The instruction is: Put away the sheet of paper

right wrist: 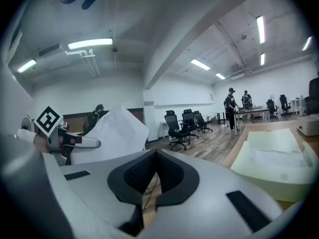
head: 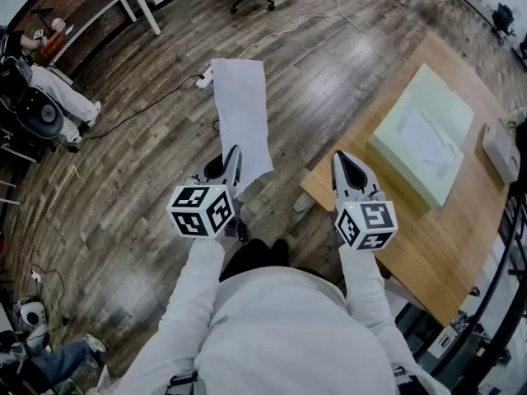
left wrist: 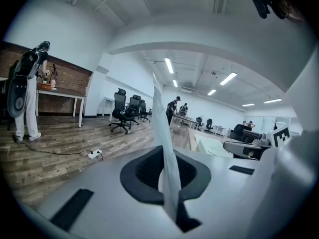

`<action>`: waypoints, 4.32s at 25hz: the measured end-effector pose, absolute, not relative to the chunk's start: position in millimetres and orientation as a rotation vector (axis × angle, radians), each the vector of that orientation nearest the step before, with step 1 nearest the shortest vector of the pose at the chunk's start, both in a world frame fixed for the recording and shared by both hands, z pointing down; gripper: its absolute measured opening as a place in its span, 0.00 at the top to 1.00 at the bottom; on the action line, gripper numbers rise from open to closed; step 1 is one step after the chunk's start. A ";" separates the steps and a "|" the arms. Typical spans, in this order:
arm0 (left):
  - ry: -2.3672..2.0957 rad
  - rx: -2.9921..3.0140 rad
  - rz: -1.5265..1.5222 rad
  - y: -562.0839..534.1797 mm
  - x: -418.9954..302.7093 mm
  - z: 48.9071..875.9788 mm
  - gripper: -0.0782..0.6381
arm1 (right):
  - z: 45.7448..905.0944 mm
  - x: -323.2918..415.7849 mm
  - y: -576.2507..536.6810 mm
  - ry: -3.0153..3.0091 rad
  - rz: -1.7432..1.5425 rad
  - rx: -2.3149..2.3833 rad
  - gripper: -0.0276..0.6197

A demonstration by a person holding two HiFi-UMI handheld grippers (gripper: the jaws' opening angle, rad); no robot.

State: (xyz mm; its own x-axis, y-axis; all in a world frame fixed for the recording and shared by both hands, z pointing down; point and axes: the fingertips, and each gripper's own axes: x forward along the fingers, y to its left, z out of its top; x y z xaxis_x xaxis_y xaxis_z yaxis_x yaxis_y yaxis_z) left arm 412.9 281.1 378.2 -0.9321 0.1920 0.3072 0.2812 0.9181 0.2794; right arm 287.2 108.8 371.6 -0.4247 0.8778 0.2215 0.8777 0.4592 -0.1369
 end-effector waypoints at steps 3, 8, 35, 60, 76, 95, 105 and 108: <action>-2.808 -0.353 -0.455 279.4 412.6 375.1 0.87 | 370.2 288.2 108.5 -2.438 0.007 -1.522 0.92; -2.816 -0.354 -0.448 279.3 410.4 372.9 0.87 | 375.2 290.6 110.5 -2.397 0.023 -1.546 0.92; -2.755 -0.167 -0.497 472.8 234.2 409.3 0.87 | 398.5 130.2 267.4 -2.504 0.038 -1.248 0.92; -2.665 0.297 -0.474 507.9 48.6 437.6 0.87 | 404.7 9.8 246.1 -2.700 0.075 -0.674 0.92; -2.602 0.709 -0.369 367.5 -110.9 418.4 0.87 | 403.3 -63.3 119.5 -2.818 0.130 -0.326 0.92; -2.366 1.404 -0.236 104.9 -201.5 370.2 0.87 | 420.0 -1.7 -68.1 -2.822 0.322 0.417 0.92; -2.097 1.818 -0.204 -3.0 -218.5 350.5 0.87 | 415.0 18.4 -99.5 -2.754 0.343 0.809 0.91; -2.007 1.906 -0.195 -27.1 -221.7 349.1 0.87 | 413.3 18.0 -104.5 -2.727 0.352 0.904 0.92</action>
State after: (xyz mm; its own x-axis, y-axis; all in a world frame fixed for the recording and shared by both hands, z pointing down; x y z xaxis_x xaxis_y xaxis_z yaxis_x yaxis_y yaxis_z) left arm -221.7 -27.1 349.1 -0.0211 -0.9859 0.1661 -0.9353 0.0782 0.3450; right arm 18.0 -104.5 413.3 -0.7775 -0.5501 0.3048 -0.6095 0.7786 -0.1494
